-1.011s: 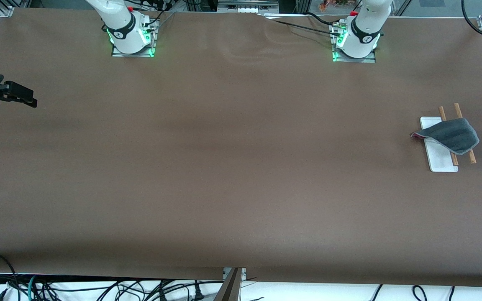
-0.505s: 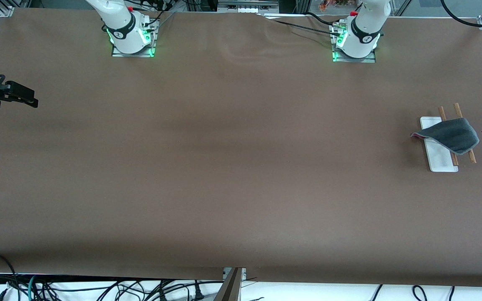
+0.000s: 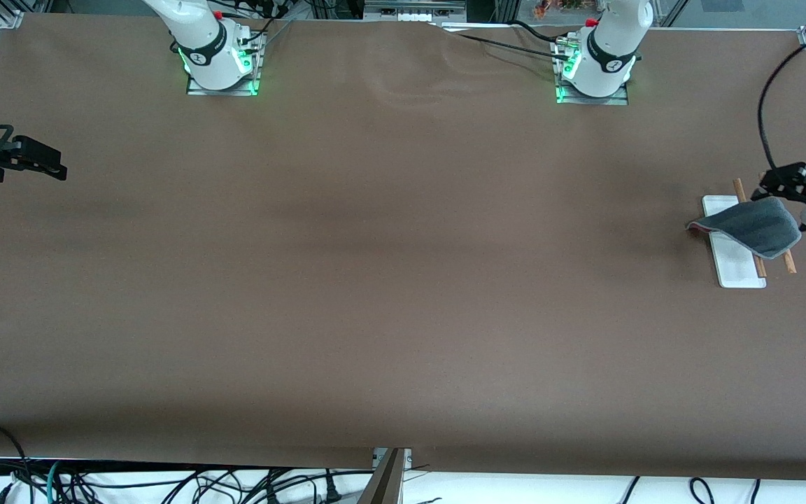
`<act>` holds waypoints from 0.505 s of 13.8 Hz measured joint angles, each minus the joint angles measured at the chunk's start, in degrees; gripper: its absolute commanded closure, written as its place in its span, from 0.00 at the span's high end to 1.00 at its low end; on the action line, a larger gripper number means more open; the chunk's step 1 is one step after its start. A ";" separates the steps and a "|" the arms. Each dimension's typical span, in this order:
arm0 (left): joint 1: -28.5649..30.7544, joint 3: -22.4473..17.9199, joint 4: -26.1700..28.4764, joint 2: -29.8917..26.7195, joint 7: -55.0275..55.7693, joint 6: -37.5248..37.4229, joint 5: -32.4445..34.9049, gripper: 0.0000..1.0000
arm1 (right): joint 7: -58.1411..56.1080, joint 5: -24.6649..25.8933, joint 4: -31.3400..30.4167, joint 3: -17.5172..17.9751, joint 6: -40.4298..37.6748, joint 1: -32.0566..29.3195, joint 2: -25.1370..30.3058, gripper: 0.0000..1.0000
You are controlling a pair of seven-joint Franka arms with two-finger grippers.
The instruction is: Pass towel and hang on rack
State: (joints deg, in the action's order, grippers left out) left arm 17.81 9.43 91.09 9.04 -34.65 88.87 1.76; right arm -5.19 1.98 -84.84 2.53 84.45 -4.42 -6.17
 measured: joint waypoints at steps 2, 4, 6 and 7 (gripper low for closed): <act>-4.20 -1.24 4.27 -4.43 10.34 0.24 1.13 1.00 | 0.00 0.00 0.00 -0.04 0.00 0.00 0.00 1.00; -7.41 -1.77 7.28 -7.32 20.28 0.39 1.83 1.00 | 0.00 0.00 0.00 -0.05 0.00 0.00 0.00 1.00; -9.46 -2.74 9.09 -8.58 27.06 0.80 1.87 1.00 | 0.00 0.00 0.00 -0.06 0.00 0.00 0.00 1.00; -10.42 -3.77 9.52 -8.73 28.75 0.99 1.88 1.00 | 0.00 0.00 0.00 -0.07 0.00 0.00 0.00 1.00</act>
State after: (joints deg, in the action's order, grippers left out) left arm 7.39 5.66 100.61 0.31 -5.90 89.87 3.64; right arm -5.19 1.97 -84.84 2.46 84.45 -4.43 -6.17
